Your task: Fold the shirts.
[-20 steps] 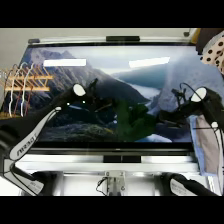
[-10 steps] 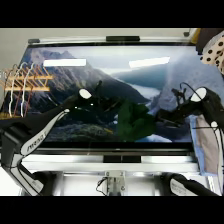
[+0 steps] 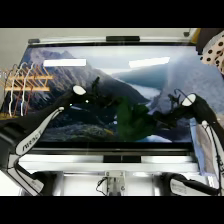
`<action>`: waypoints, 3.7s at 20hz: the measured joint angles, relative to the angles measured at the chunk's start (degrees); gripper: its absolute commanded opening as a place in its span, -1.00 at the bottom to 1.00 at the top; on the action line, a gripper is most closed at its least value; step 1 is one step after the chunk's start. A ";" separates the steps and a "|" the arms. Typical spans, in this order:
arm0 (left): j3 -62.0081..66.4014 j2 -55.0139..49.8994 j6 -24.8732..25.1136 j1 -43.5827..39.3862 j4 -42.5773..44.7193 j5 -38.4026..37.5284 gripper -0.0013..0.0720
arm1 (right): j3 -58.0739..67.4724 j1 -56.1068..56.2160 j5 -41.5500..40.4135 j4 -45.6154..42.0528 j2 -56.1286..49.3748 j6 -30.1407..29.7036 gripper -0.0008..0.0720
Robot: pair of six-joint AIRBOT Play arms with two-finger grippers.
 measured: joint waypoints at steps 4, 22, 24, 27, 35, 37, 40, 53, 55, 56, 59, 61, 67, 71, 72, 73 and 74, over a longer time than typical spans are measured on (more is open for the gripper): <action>0.00 1.05 2.47 0.52 -0.11 -2.97 -0.88 | -0.15 3.87 -3.17 4.90 -4.09 -2.71 -0.82; 0.02 63.67 8.85 13.86 16.81 -1.31 -0.88 | 31.06 2.91 -0.35 5.35 39.26 -12.46 -0.82; -0.04 68.72 1.64 14.05 26.23 -3.85 -0.88 | 31.69 3.10 0.11 3.52 42.71 -10.60 -0.82; -1.66 72.72 -8.20 14.03 38.29 -10.78 -0.88 | 32.06 3.19 2.62 0.31 43.52 -8.35 -0.82; -25.00 72.67 -16.65 13.97 42.75 -9.70 -0.88 | 32.26 4.63 3.65 0.28 20.28 -7.28 -0.82; -30.84 71.21 -17.11 13.97 40.94 -5.97 -0.88 | 32.28 6.91 0.81 1.73 11.10 -7.34 -0.81; -35.76 67.93 -17.68 13.99 38.14 -1.53 -0.88 | 32.28 10.93 -3.43 3.41 -1.70 -6.34 0.09; -38.69 63.28 -11.98 13.92 35.85 1.55 -0.88 | 21.79 -0.81 15.80 -3.91 -9.77 -4.81 0.60; -38.69 63.25 -11.87 13.92 35.80 1.53 -0.88 | 16.50 -1.40 11.85 -1.03 -9.68 -4.31 0.60; -38.69 63.23 -11.85 13.92 35.80 1.46 -0.88 | 14.34 -0.94 9.94 0.00 -9.86 -4.24 0.60; -38.69 63.23 -11.76 13.92 35.78 1.20 -0.87 | 10.80 1.53 5.35 1.75 -11.45 -3.91 0.60; -38.69 63.21 -11.69 13.92 35.76 1.11 -0.87 | 9.84 3.28 4.22 2.71 -12.83 -3.72 0.21; -37.77 63.36 -11.65 14.62 35.87 0.59 -0.88 | 10.69 6.64 0.76 3.54 -11.80 -4.81 -0.82; -29.62 63.56 -10.64 18.51 39.85 -4.70 -0.88 | 19.23 6.67 4.81 4.42 -0.48 -10.91 -0.82; -25.79 63.58 -10.40 20.28 41.16 -7.30 -0.88 | 22.47 6.54 5.90 4.17 3.48 -12.33 -0.82; -21.33 63.58 -10.25 22.36 42.25 -10.75 -0.88 | 25.70 6.47 6.34 3.80 7.61 -13.33 -0.82; -16.74 63.63 -10.27 24.37 42.93 -13.77 -0.88 | 28.96 6.40 5.73 3.63 12.02 -14.16 -0.82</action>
